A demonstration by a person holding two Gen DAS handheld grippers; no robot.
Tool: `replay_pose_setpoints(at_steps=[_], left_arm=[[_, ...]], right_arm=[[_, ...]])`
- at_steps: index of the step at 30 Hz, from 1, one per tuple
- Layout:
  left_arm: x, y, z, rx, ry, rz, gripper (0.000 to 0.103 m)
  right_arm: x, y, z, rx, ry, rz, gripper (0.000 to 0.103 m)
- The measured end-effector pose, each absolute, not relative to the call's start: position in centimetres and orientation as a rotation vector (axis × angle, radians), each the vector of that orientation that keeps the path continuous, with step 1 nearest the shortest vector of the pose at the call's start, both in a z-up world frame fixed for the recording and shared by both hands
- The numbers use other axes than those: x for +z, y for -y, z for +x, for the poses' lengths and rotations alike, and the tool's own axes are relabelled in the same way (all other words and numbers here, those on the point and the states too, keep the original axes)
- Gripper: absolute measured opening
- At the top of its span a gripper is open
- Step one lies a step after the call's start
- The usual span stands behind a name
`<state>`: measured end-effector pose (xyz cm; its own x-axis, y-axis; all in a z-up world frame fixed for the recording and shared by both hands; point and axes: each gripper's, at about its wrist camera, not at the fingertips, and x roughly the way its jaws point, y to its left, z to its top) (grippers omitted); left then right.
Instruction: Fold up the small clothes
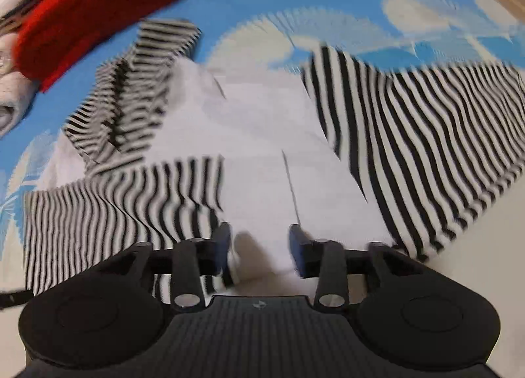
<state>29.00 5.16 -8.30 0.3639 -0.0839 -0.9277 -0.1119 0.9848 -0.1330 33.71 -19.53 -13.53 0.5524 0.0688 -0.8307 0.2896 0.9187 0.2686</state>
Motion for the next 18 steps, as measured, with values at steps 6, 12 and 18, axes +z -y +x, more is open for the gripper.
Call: replay_pose_setpoints(at_steps=[6, 12, 18], left_arm=[[-10.9, -4.6, 28.7, 0.031, -1.312, -0.165, 0.035], [-7.2, -2.2, 28.4, -0.011, -1.170, -0.052, 0.044], [-7.1, -0.5, 28.7, -0.043, -1.165, -0.057, 0.044]], right_arm=[[-15.2, 20.5, 33.6, -0.180, -1.077, 0.470, 0.049], [-12.6, 20.4, 33.1, -0.165, -0.974, 0.400, 0.049], [-12.9, 20.5, 33.2, -0.179, -0.970, 0.368, 0.049]])
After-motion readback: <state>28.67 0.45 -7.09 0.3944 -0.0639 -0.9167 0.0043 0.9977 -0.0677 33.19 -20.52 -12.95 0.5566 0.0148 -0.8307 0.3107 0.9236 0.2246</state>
